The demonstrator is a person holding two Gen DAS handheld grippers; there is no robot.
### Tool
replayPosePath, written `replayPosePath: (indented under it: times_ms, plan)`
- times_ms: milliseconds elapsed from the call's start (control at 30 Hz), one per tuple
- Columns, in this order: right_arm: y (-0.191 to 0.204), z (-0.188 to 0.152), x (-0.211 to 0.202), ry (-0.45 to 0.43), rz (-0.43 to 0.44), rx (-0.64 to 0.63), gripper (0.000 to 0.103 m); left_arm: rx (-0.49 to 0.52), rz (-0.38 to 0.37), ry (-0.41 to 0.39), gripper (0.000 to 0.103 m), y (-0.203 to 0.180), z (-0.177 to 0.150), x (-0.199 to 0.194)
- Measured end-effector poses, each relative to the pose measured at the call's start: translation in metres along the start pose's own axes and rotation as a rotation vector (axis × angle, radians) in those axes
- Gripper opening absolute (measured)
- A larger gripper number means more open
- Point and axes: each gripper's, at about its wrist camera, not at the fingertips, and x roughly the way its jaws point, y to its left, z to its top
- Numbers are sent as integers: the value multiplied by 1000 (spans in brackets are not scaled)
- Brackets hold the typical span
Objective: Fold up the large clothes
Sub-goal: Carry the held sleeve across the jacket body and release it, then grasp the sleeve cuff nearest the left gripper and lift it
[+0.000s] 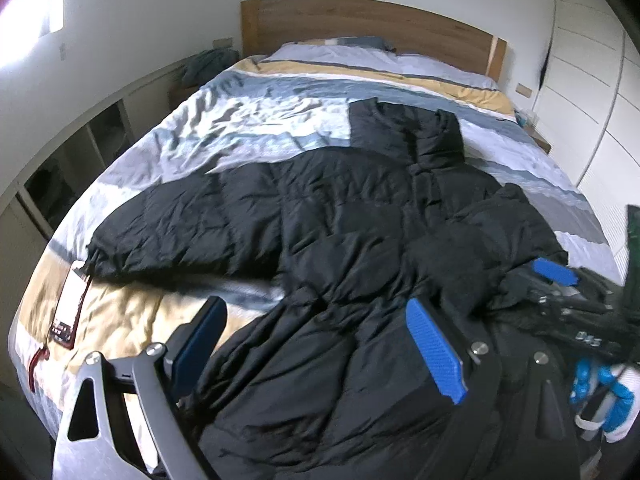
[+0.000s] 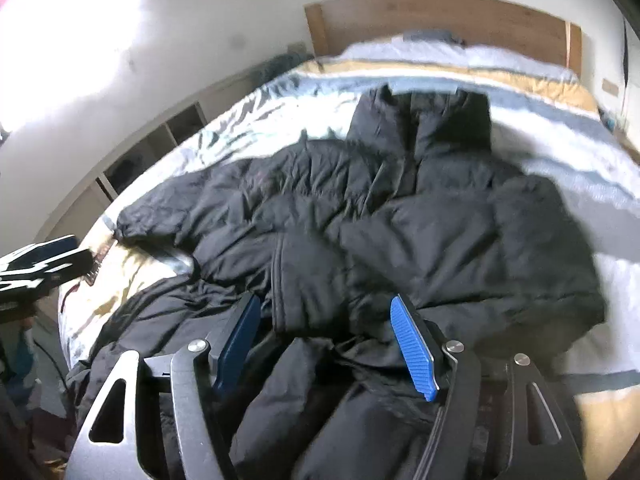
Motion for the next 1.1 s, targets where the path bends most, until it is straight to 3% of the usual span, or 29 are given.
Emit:
replayPosePath:
  times_ms: [100,333,533,633,700,800,933,1100]
  plan:
    - [-21,6,-25,-47,-31,24,67,22,-17,6,92,-24,10,9]
    - [-94,8,-49,-84,-201,83,67,63,-51,15,92,-87,34,53]
    - [-141,17,-24,-91,-252,123,67,100,-134,28,92,-144,51,114]
    - [-155,16,5,-54,-240,131,67,119,-168,87,92,-161,43,153]
    - [-164,10,31,-4,-237,136,67,123,-177,147,92,-159,33,180]
    - [-177,4,55,49,-242,154,67,127,-208,179,92,-146,29,188]
    - [-177,7,55,86,-313,186,67,88,-215,169,92,-119,35,165]
    - [-148,28,38,93,-357,208,67,-40,-169,151,92,-49,48,130]
